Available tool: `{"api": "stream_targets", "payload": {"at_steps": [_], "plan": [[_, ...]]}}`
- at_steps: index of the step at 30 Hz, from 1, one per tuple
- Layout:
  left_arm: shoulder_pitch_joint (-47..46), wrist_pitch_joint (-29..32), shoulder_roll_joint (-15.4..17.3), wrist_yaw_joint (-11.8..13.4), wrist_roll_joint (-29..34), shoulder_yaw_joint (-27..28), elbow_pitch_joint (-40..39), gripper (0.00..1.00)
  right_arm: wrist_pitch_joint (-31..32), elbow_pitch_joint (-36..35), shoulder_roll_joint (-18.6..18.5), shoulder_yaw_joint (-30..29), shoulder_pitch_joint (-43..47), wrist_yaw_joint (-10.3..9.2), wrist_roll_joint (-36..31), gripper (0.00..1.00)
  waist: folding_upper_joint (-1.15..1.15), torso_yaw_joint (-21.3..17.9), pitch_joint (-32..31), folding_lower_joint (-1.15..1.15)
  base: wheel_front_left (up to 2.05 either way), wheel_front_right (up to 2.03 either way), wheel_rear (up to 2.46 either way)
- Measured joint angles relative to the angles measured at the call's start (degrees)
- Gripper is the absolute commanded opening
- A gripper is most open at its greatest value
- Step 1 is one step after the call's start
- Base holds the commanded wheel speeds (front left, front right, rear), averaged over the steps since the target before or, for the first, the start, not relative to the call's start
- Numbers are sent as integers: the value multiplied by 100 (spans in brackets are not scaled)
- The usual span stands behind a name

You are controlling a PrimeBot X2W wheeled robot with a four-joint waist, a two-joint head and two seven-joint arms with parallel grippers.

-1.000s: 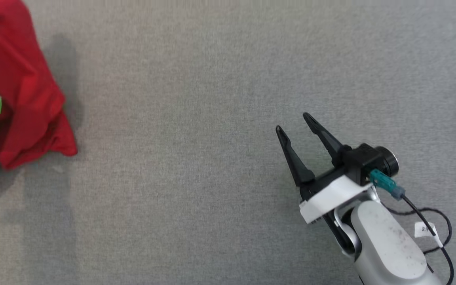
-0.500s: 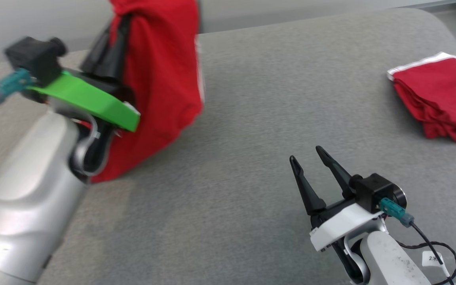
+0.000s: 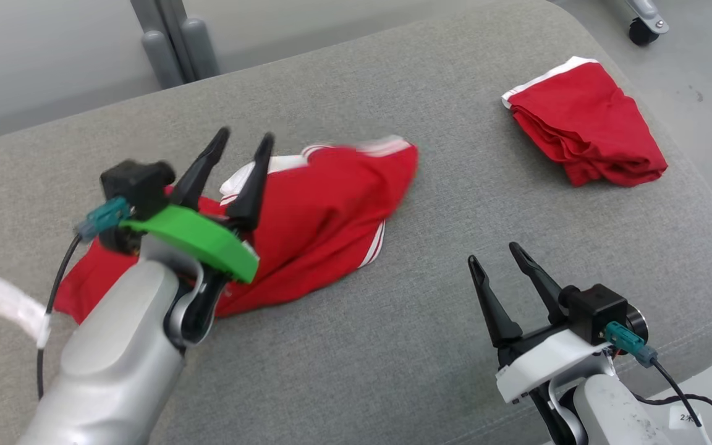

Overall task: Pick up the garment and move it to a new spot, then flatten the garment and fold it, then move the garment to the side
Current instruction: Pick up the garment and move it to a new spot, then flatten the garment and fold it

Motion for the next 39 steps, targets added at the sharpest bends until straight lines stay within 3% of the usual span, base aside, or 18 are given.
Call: {"api": "stream_targets", "payload": {"at_steps": [7, 14, 20, 27, 39], "plan": [[1358, -2, -76, 0, 1220, 1376, 109, 100, 0, 225, 7, -158, 4, 0, -55, 100, 0, 300, -174, 0, 0, 0, 0], [2564, -1, -539, 1, 1984, 2983, -209, 100, -1, 431, 8, -296, 183, 0, -54, 100, -1, 754, -484, 0, 0, 0, 0], [3554, -1, -926, 1, 2689, 3786, -680, 100, 0, 603, 10, -356, 364, 0, -55, 100, -1, 1123, -696, 0, 0, 0, 0], [4268, -1, -1205, 1, 2909, 3962, -947, 100, 0, 695, 8, -365, 454, 0, -47, 100, -1, 1357, -863, 0, 0, 0, 0], [4136, -1, -1333, 1, 2877, 3838, -989, 100, 0, 764, 5, -241, 313, 0, -121, 100, -1, 1479, -762, 0, 0, 0, 0]]}}
